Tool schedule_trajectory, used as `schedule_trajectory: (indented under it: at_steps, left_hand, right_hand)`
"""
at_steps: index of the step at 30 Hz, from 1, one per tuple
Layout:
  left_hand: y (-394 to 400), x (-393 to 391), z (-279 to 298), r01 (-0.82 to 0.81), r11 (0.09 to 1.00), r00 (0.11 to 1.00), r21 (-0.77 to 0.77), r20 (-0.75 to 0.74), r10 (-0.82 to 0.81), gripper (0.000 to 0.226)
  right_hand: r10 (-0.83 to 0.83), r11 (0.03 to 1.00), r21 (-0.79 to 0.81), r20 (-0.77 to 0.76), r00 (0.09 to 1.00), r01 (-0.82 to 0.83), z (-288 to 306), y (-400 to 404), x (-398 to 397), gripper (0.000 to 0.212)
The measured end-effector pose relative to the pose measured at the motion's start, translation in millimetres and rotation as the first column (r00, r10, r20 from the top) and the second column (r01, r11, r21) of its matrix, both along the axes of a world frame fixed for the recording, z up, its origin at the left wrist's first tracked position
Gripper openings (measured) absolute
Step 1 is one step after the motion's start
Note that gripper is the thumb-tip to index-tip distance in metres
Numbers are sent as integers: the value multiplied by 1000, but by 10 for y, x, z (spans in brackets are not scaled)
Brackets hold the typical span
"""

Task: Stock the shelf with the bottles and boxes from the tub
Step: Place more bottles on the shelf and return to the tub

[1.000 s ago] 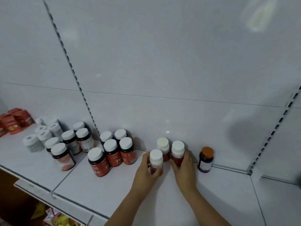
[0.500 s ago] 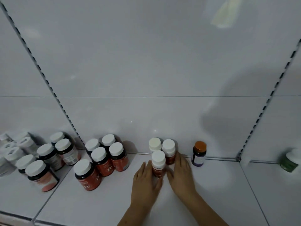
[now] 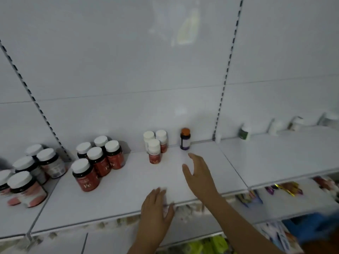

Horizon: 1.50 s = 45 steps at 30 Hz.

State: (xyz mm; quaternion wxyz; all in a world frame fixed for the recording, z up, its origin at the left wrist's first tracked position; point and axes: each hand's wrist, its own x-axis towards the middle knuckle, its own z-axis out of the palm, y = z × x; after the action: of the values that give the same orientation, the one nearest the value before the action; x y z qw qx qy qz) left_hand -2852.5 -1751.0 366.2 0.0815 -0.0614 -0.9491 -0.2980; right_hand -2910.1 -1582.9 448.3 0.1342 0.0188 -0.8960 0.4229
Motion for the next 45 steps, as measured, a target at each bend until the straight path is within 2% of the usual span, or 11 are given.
schedule_trajectory:
  at_steps: [5,8,13,19,25,30,36,40,45]
  left_hand:
    - [424,667,104,198,977,980,83,-13,-197,54]
    - [808,1028,207,316,942,949,111,-25,-315,53]
    - [1537,1417,373,529,843,848,96,-30,-529,53]
    - [2461,1741,459,694,716,719,72,-35,-694,53]
    - [3684,1940,421,779,626,626,37,-16,-779,55]
    - [4958,2159,503,849,527,528,48,-17,-849,52]
    - [6197,2268,492,870,492,492,25,-39,-870,51]
    - [6724,2239,440,865,494,498,82,-37,-866,50]
    - [7352,2002,343,865,499,501,57,-19,-865,50]
  right_hand:
    - [-81,997,1,-124,989,82,227,356,891,51]
    - [-131,988,58,-154,979,141,330,694,1395,50]
    - [-263,957,85,-151,953,278,499,1416,2129,53]
    - [-461,875,89,-144,876,476,567,2416,2818,58]
    - [-594,791,78,-145,792,607,560,3583,3365,50]
    - [-674,710,130,-157,722,692,607,4783,3770,48]
    - [-725,660,177,-103,681,730,613,6035,4075,55]
    - [-733,649,208,-87,674,732,533,6631,4085,54]
    - [-730,657,205,-65,680,725,339,7268,3889,54]
